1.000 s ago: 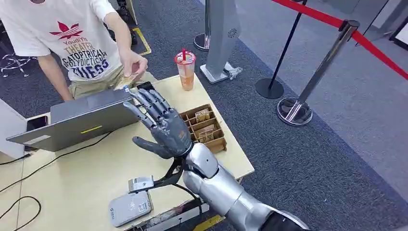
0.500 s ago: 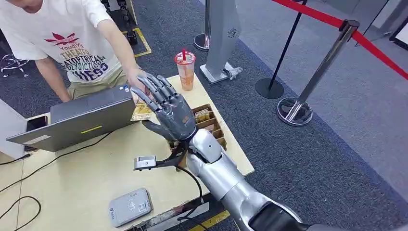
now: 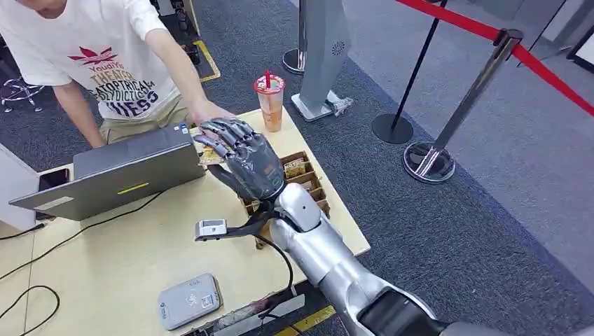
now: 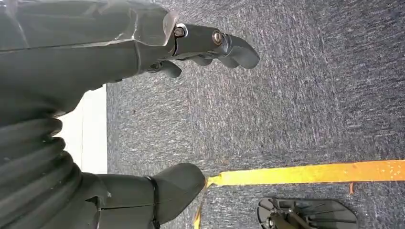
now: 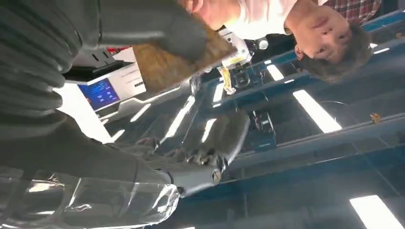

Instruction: Pass the card to the sensor for recognition and then transmit it.

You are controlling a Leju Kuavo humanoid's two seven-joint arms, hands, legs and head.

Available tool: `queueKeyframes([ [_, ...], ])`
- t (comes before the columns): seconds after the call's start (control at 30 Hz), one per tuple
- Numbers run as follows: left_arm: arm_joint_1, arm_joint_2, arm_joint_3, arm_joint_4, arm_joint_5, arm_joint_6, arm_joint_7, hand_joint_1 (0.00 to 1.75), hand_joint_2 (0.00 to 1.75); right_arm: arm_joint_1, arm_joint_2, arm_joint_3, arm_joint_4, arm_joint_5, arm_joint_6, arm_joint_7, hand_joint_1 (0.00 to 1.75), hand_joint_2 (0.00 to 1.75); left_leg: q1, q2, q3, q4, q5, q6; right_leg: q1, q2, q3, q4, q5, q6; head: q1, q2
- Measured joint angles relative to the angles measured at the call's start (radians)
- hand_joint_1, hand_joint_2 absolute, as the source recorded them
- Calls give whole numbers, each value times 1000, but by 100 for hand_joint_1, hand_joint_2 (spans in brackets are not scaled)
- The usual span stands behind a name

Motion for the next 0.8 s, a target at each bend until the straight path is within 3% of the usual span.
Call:
queueKeyframes([
  [0.63, 1, 0, 0, 0, 4, 11, 0, 0, 175, -12, 11, -21, 35, -6, 0, -17, 175, 175, 0, 0, 0, 0, 0, 0, 0, 0, 0, 0, 0, 0, 0, 0],
  [0.8, 1, 0, 0, 0, 4, 12, -3, 0, 175, -16, 12, -22, 51, -102, 0, -45, 175, 175, 0, 0, 0, 0, 0, 0, 0, 0, 0, 0, 0, 0, 0, 0],
])
